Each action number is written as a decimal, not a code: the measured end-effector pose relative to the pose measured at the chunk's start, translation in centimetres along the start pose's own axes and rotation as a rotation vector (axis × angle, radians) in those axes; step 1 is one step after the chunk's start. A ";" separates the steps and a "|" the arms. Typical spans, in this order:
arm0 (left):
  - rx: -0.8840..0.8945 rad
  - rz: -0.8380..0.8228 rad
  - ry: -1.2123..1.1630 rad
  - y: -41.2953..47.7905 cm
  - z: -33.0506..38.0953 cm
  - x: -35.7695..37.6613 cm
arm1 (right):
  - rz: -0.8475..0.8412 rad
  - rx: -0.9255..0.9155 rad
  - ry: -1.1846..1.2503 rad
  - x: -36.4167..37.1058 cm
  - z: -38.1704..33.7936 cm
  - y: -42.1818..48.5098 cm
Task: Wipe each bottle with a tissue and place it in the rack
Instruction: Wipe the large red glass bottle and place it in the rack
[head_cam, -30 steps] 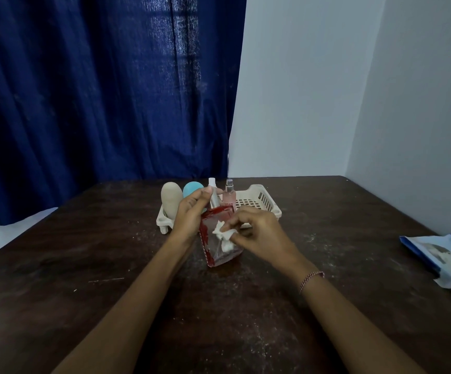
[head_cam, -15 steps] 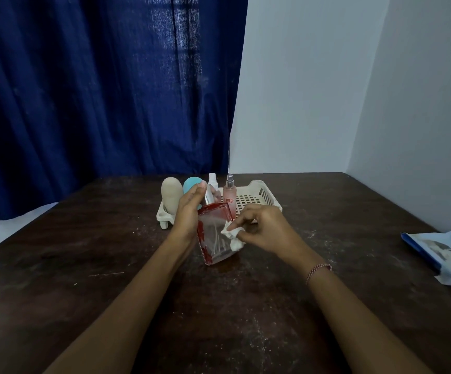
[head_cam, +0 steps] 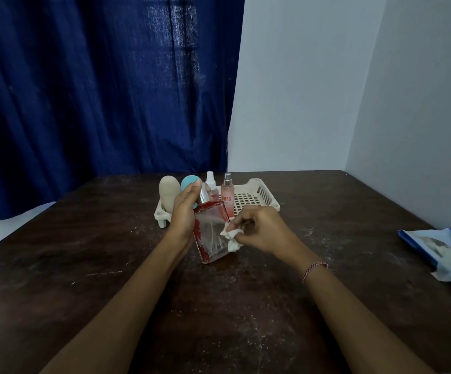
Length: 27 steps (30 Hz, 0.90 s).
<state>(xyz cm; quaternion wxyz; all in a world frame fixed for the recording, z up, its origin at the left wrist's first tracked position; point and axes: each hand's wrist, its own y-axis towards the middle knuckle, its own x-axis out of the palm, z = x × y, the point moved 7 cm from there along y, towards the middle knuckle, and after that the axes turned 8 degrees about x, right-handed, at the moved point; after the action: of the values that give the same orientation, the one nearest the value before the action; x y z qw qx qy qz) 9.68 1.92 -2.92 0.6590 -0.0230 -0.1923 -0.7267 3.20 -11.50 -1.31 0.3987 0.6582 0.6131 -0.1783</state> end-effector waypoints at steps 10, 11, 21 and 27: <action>-0.029 0.047 -0.062 0.1 -0.4 -0.3 | -0.048 0.027 -0.018 0.5 0.5 0.0; -0.020 0.047 -0.053 0.1 -0.2 -0.3 | -0.060 -0.001 0.014 0.7 0.2 -0.1; 0.006 0.026 -0.008 0.0 -0.2 -0.1 | -0.092 -0.033 -0.018 0.9 0.1 -0.4; 0.032 0.033 0.035 0.0 0.1 -0.1 | -0.133 -0.141 0.031 1.8 -1.1 -0.9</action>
<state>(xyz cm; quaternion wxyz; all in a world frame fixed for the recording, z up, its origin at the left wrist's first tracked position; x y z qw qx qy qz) 9.62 2.03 -2.82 0.6744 -0.0029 -0.1920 -0.7129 2.41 -9.50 -2.20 0.4218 0.5891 0.6727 -0.1504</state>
